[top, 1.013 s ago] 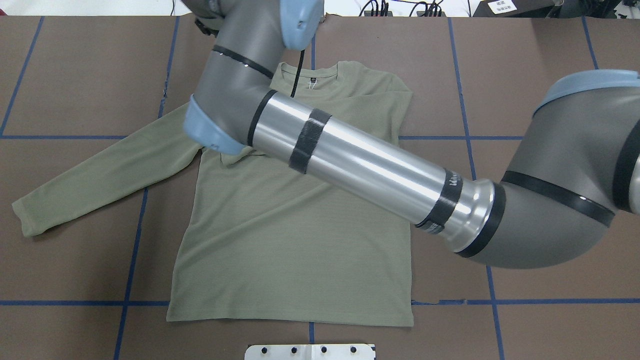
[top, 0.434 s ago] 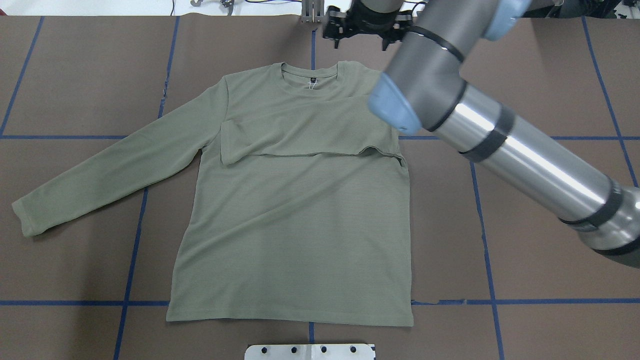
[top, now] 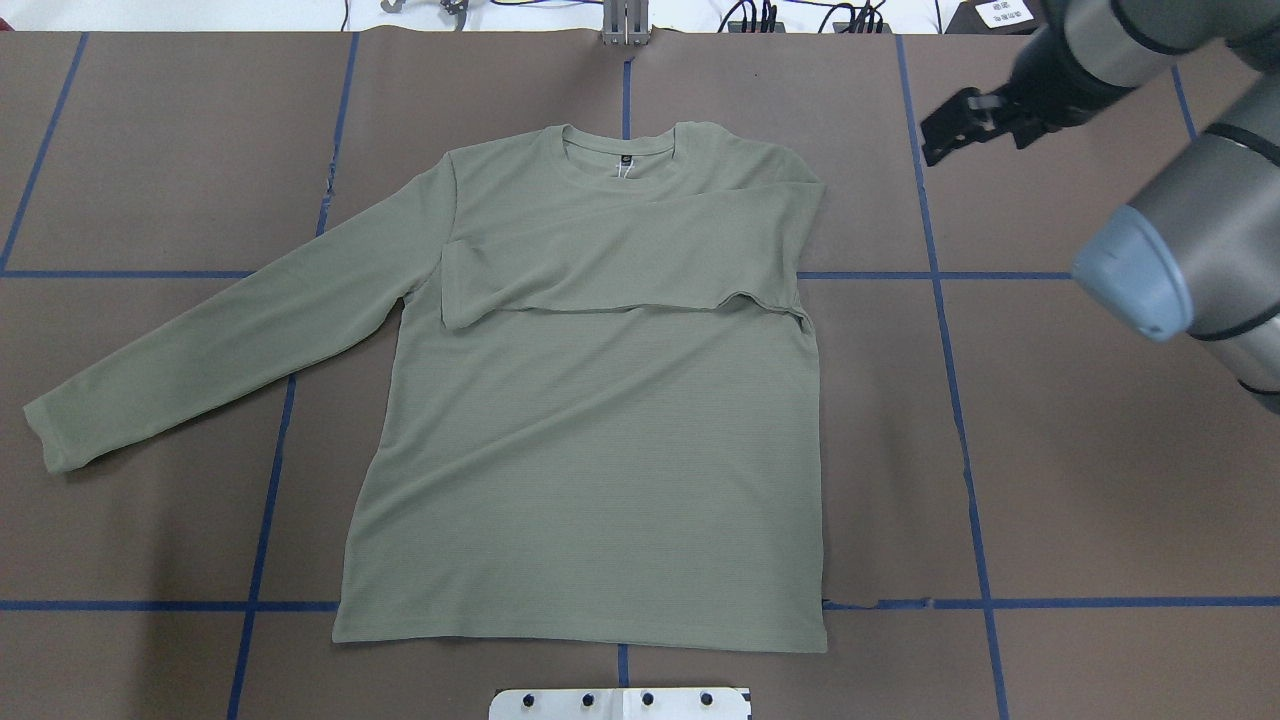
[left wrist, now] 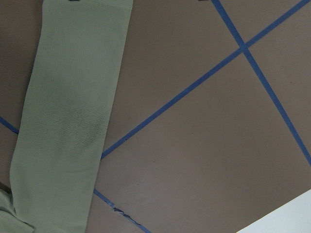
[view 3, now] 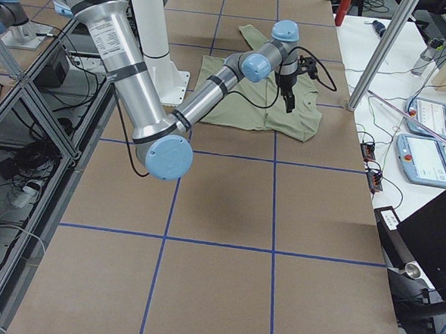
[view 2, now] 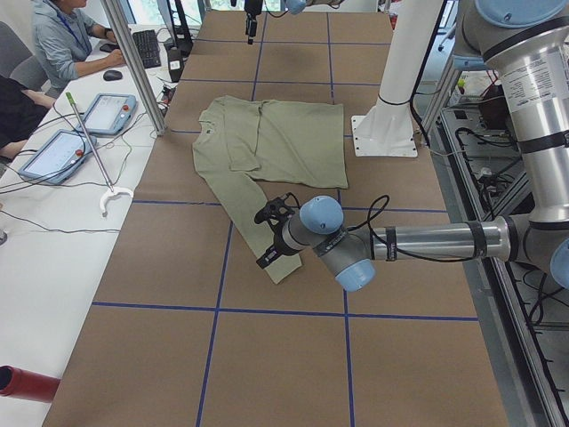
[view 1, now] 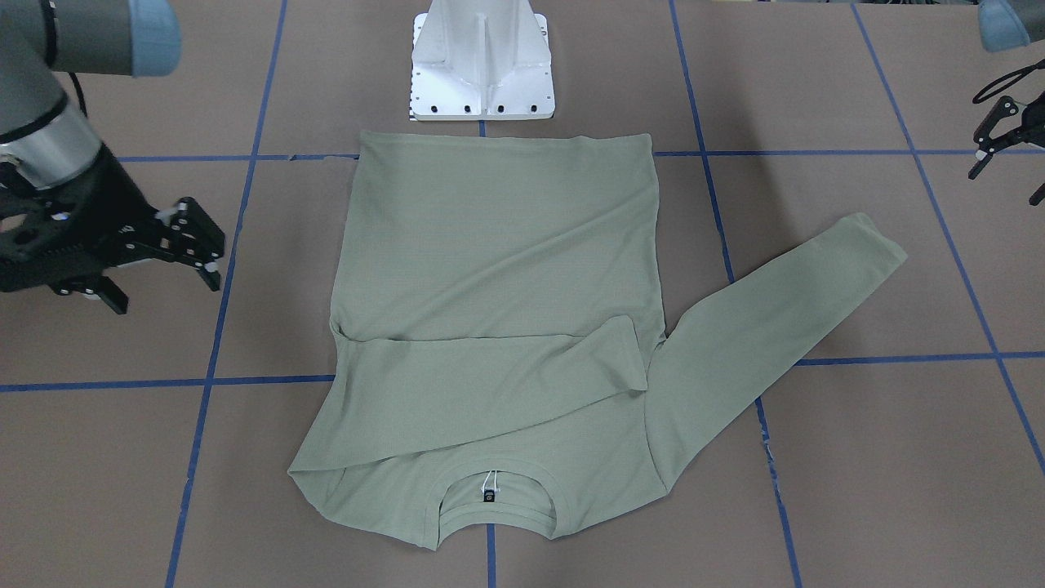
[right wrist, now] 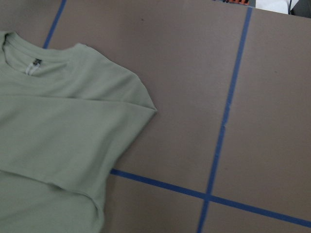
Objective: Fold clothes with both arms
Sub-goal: 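Release the sleeve and raise the right gripper away from the shirt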
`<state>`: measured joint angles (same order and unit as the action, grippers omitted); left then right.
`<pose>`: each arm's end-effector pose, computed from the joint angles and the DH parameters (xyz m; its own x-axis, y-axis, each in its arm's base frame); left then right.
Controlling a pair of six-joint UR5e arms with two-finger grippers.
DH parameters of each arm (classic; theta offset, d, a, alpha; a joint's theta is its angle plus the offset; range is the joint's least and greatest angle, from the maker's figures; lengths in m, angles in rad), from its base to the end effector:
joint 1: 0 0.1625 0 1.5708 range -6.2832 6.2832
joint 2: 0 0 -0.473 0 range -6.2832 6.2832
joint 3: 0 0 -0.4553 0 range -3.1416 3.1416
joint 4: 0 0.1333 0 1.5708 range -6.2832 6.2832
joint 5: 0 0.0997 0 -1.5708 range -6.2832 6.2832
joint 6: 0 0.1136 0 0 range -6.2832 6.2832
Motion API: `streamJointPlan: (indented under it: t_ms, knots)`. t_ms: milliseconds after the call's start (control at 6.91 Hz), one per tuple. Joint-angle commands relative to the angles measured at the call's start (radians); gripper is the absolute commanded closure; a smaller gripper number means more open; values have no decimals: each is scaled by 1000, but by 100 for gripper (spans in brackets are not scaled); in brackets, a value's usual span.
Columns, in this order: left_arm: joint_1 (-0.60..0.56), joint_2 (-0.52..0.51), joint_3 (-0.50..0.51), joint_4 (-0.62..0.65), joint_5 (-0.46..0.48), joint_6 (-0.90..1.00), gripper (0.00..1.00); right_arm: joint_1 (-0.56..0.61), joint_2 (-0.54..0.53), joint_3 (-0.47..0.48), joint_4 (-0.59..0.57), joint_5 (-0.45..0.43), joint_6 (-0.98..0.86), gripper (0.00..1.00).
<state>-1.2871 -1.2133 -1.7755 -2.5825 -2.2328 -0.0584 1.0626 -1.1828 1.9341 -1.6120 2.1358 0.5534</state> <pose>0.0559 -0.4185 0.6579 0.6366 0.6298 -0.4451 -0.1460 0.6650 0.7324 -0.2529 -0.6030 0.2973 0.6772 -0.2609 0.6880 0.0154 0.9399 0.3412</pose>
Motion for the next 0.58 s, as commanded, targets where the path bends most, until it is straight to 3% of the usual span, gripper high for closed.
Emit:
streamJointPlan:
  t_ms: [0, 434]
  knots:
    - [136, 23, 4, -28, 128, -84, 1, 100, -165, 62, 4, 85, -183, 0]
    - [514, 20, 8, -77, 353, -412, 1, 117, -190, 75, 4, 92, -193, 0]
